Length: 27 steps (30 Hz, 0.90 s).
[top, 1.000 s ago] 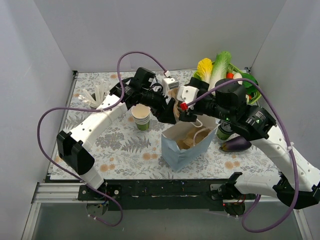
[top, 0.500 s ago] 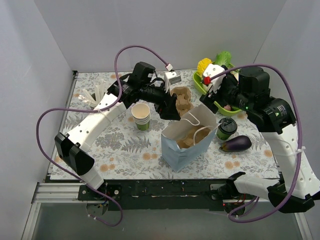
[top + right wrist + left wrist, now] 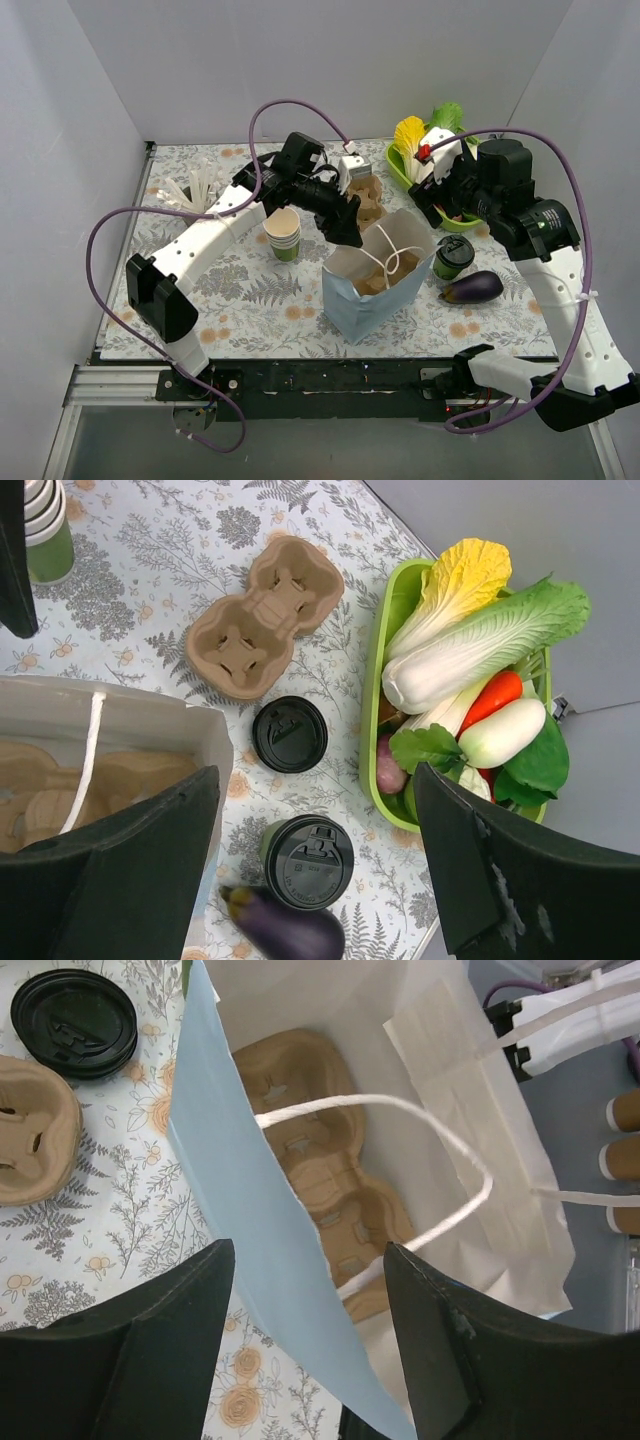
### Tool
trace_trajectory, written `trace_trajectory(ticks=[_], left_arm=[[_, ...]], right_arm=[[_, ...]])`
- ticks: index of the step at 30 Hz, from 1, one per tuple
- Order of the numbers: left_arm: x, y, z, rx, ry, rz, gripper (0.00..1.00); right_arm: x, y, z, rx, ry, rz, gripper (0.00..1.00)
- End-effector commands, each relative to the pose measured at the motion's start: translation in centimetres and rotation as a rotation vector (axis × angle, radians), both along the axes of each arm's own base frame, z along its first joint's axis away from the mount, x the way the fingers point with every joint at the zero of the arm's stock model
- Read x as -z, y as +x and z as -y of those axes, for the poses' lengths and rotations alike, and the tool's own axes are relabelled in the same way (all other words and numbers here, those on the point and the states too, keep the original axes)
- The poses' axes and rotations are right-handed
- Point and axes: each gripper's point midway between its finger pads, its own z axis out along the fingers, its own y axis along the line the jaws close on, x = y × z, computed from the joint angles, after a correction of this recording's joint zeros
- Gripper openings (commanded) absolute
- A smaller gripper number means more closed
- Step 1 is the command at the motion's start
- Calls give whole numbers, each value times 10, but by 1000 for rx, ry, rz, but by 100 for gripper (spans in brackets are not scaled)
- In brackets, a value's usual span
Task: Pack the takeout coffee
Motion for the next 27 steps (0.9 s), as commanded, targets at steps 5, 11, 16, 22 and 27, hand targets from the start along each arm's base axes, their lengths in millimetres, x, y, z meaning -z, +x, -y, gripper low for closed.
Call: trace_trajectory(ticks=[5, 11, 16, 22, 27], left_arm=[[11, -2, -3, 22, 65, 36, 45], [3, -12, -16, 44, 81, 67, 10], [-9, -35, -35, 95, 112, 51, 0], [-5, -46, -83, 23, 278, 125, 0], [-16, -40, -120, -118, 359, 257, 0]], right_arm=[[-16, 5, 3, 44, 66, 83, 85], [-14, 3, 0, 33, 88, 75, 85], [-15, 1, -3, 15, 92, 70, 85], [-14, 1, -10, -25, 97, 62, 84], [-9, 5, -16, -46, 105, 49, 84]])
